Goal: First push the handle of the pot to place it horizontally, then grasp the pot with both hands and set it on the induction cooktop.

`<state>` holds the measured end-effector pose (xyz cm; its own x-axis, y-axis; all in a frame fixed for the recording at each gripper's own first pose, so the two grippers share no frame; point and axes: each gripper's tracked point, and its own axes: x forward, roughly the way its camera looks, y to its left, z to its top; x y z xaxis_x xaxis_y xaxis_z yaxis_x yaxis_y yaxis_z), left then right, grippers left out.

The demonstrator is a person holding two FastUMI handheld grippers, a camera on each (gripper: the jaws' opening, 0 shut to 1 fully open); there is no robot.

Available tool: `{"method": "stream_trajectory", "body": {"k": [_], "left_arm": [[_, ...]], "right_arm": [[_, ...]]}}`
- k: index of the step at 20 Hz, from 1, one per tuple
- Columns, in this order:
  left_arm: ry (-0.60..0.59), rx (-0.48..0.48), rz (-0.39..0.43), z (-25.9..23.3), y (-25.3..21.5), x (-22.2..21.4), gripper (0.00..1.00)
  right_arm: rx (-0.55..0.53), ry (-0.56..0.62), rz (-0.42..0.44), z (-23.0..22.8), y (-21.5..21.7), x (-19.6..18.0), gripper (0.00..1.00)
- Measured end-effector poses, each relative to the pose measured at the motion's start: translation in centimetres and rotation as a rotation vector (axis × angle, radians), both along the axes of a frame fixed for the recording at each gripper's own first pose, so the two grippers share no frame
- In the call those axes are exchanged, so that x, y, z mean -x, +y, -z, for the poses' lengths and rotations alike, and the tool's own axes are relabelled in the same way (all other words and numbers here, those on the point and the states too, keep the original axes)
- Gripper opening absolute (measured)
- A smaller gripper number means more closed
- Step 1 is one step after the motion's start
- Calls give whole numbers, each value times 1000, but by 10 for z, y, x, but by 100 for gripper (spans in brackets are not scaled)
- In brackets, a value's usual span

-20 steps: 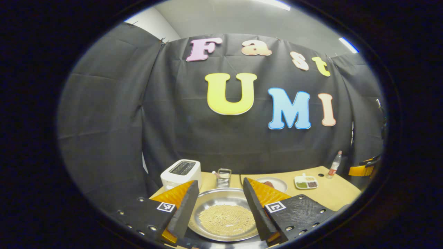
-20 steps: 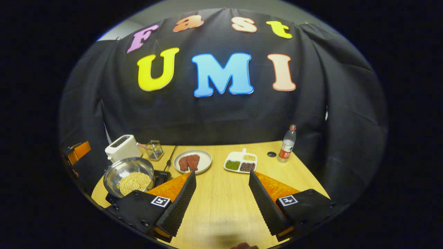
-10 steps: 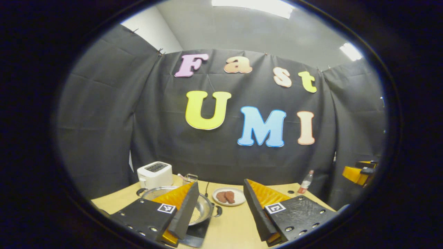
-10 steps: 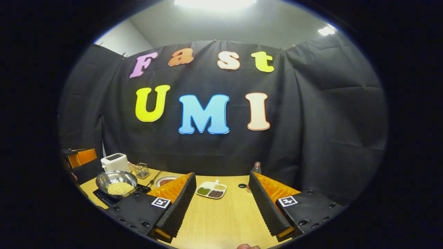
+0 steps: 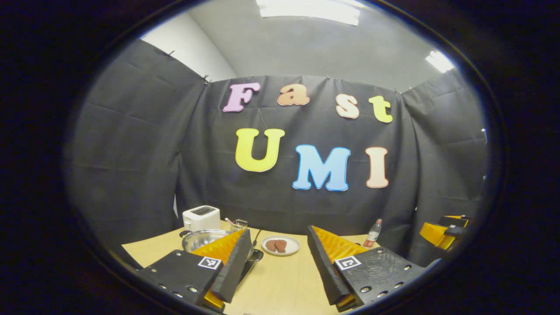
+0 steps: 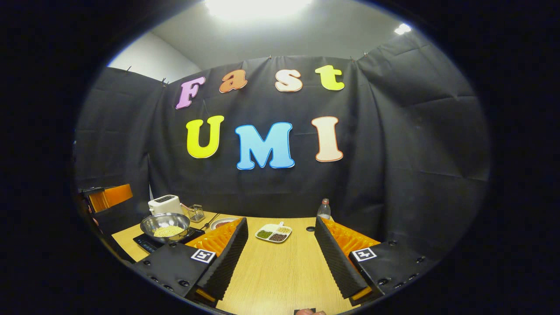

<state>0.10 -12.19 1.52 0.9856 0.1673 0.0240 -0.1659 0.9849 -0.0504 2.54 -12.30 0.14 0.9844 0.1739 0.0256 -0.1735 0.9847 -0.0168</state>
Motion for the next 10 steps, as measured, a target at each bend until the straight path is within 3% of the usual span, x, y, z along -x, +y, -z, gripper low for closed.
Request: {"method": "stream_trajectory", "body": {"k": [6,7,9,10], "left_arm": [[25,38,67,19,-4,27,76],[28,64,86,23,-3,30,80],[31,75,70,27,22,37,76],[27,70,63,26,36,39,76]], "right_arm": [[37,23,24,13,8,28,97],[40,27,25,13,14,31,97],[40,33,39,14,23,36,97],[34,25,44,11,29,38,91]]}}
